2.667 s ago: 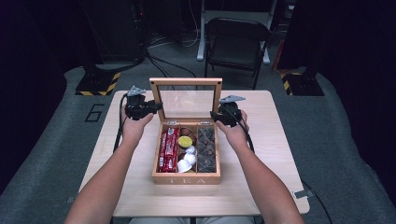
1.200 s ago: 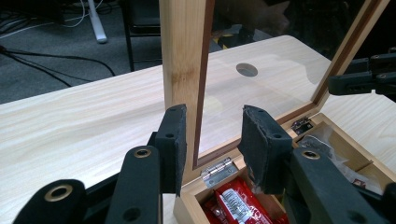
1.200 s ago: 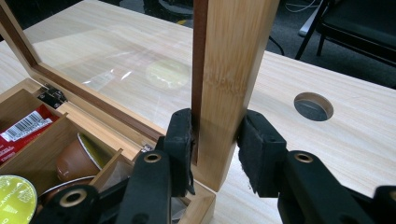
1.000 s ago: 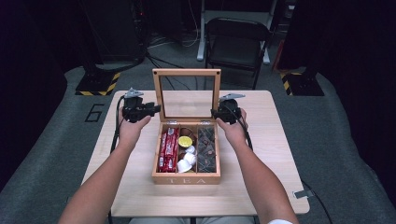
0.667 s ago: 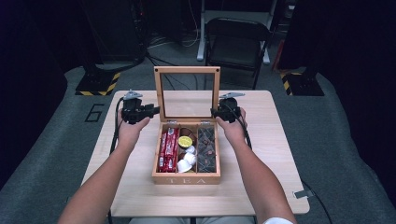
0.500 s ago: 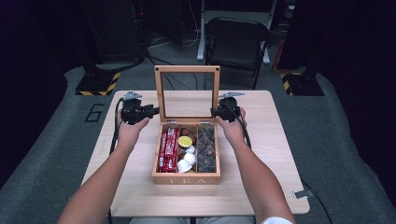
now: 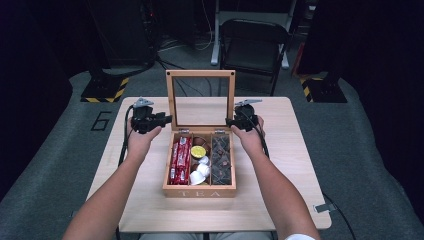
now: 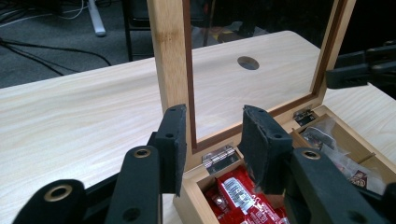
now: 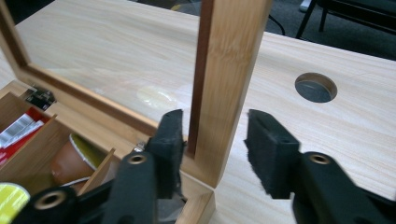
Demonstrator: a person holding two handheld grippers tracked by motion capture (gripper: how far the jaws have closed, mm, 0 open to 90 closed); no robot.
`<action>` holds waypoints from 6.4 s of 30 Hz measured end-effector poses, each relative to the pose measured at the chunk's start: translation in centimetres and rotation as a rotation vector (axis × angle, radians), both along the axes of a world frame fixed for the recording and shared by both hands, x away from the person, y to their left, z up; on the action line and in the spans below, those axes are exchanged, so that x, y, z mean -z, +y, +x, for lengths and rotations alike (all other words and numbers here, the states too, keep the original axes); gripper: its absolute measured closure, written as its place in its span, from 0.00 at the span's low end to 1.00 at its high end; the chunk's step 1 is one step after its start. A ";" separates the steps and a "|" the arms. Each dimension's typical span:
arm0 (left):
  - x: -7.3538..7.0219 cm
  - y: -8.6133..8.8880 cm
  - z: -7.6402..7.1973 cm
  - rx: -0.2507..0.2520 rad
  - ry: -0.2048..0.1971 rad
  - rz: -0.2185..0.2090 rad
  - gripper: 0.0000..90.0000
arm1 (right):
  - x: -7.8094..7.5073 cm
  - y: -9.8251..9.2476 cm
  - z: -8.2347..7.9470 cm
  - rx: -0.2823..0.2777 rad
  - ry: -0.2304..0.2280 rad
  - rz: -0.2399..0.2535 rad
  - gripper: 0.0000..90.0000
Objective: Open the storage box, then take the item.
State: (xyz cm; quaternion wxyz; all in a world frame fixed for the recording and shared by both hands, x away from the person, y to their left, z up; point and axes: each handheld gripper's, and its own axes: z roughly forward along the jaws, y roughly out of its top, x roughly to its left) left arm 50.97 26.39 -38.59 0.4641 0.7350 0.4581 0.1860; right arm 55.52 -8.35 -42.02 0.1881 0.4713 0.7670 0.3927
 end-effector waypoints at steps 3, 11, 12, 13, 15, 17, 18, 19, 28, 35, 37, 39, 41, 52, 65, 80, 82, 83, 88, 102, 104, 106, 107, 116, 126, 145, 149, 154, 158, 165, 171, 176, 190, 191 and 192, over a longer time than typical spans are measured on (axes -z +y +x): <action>0.0 0.0 -0.1 0.000 0.003 0.003 0.65 | -0.1 -0.1 -0.4 -0.016 -0.008 0.009 0.58; -0.3 0.7 -0.8 -0.021 0.000 -0.002 0.61 | -0.5 0.1 -2.6 -0.033 -0.036 -0.003 0.52; -0.3 0.8 -1.0 -0.023 0.000 0.004 0.60 | -0.5 0.1 -2.9 -0.037 -0.032 0.000 0.52; -0.4 1.0 -1.1 -0.026 0.000 0.004 0.59 | -0.7 0.1 -3.2 -0.038 -0.036 0.003 0.51; -0.7 1.2 -1.5 -0.027 -0.003 0.005 0.58 | -1.1 0.1 -3.8 -0.060 -0.051 0.013 0.51; -0.8 1.3 -1.9 -0.029 -0.007 0.000 0.57 | -1.4 0.3 -4.4 -0.081 -0.041 0.033 0.49; -0.9 1.4 -2.0 -0.029 -0.007 -0.006 0.56 | -1.5 0.4 -4.7 -0.091 -0.029 0.039 0.48; -1.0 1.5 -2.1 -0.029 -0.009 -0.015 0.56 | -1.5 0.6 -5.0 -0.103 -0.019 0.047 0.47; -1.0 1.6 -2.4 -0.012 0.027 -0.039 0.54 | -1.5 2.4 -7.5 -0.209 -0.059 0.021 0.46; -1.1 1.5 -3.2 -0.002 0.015 -0.036 0.53 | -1.4 3.2 -8.2 -0.253 -0.073 0.023 0.46; -1.1 1.6 -3.3 0.001 0.018 -0.030 0.52 | -1.2 3.4 -8.4 -0.261 -0.074 0.026 0.46; -1.2 1.7 -3.5 0.003 0.012 -0.025 0.52 | -0.9 3.6 -8.6 -0.280 -0.073 0.019 0.46; -1.4 1.8 -3.7 0.006 0.005 -0.026 0.52 | -0.6 3.9 -8.9 -0.289 -0.073 0.008 0.46; -1.6 1.7 -4.2 0.006 -0.001 -0.030 0.50 | 0.7 5.2 -9.7 -0.350 -0.054 -0.009 0.45; -1.1 1.7 -4.3 0.005 0.004 -0.044 0.50 | 1.8 7.2 -10.5 -0.406 -0.034 -0.028 0.45; -1.2 2.0 -4.3 -0.003 -0.003 -0.048 0.50 | 3.1 8.4 -9.5 -0.402 -0.004 -0.039 0.42; -1.2 2.0 -4.4 -0.005 -0.003 -0.049 0.51 | 3.1 8.5 -9.1 -0.401 -0.002 -0.040 0.41; -1.2 2.0 -4.4 -0.004 -0.004 -0.048 0.51 | 3.1 8.6 -9.0 -0.401 0.000 -0.034 0.41; -1.2 2.1 -4.4 -0.004 -0.004 -0.045 0.51 | 3.3 8.5 -8.0 -0.394 0.046 -0.005 0.38; -1.2 2.1 -4.4 -0.009 -0.012 -0.030 0.52 | 3.8 9.2 -7.2 -0.387 0.071 -0.020 0.37; -1.2 2.2 -4.4 -0.007 -0.018 -0.024 0.52 | 3.9 9.3 -7.1 -0.390 0.088 -0.020 0.36; -1.3 2.2 -4.5 -0.007 -0.020 -0.025 0.52 | 4.1 9.4 -7.0 -0.395 0.094 -0.024 0.35; -1.3 2.2 -4.5 -0.007 -0.021 -0.024 0.52 | 4.1 9.5 -7.1 -0.392 0.104 -0.023 0.34; -1.3 2.4 -4.5 -0.014 -0.020 -0.028 0.52 | 4.2 9.4 -6.9 -0.402 0.110 -0.011 0.35; -1.3 2.5 -4.5 -0.019 -0.026 -0.029 0.52 | 4.1 9.4 -7.1 -0.425 0.118 -0.009 0.35; -1.4 2.5 -4.6 -0.019 -0.026 -0.023 0.53 | 4.0 9.6 -7.2 -0.417 0.098 -0.038 0.41; -1.4 2.5 -4.6 -0.020 -0.027 -0.023 0.53 | 3.9 9.5 -7.2 -0.427 0.082 -0.041 0.41; -1.4 2.5 -4.6 -0.020 -0.025 -0.024 0.53 | 3.7 9.4 -7.3 -0.425 0.075 -0.031 0.41; -1.4 2.5 -4.6 -0.024 -0.028 -0.025 0.53 | 3.4 9.4 -7.6 -0.425 0.068 -0.033 0.41; -1.6 2.4 -4.6 -0.021 -0.027 -0.020 0.53 | 2.5 8.8 -7.8 -0.428 0.027 -0.037 0.41; -1.7 2.3 -4.6 -0.023 -0.028 -0.022 0.53 | 1.1 7.7 -8.3 -0.423 -0.002 -0.046 0.41; -1.7 2.2 -4.6 -0.023 -0.030 -0.022 0.53 | -0.3 6.5 -8.6 -0.409 -0.044 -0.053 0.41; -1.8 2.4 -4.6 -0.028 -0.031 -0.020 0.52 | -1.2 3.2 -8.4 -0.338 -0.050 -0.041 0.41; -1.8 2.4 -4.6 -0.028 -0.031 -0.021 0.52 | -1.2 2.9 -8.4 -0.327 -0.048 -0.039 0.41; -1.8 2.4 -4.6 -0.030 -0.030 -0.023 0.52 | -1.3 2.6 -8.3 -0.329 -0.053 -0.046 0.41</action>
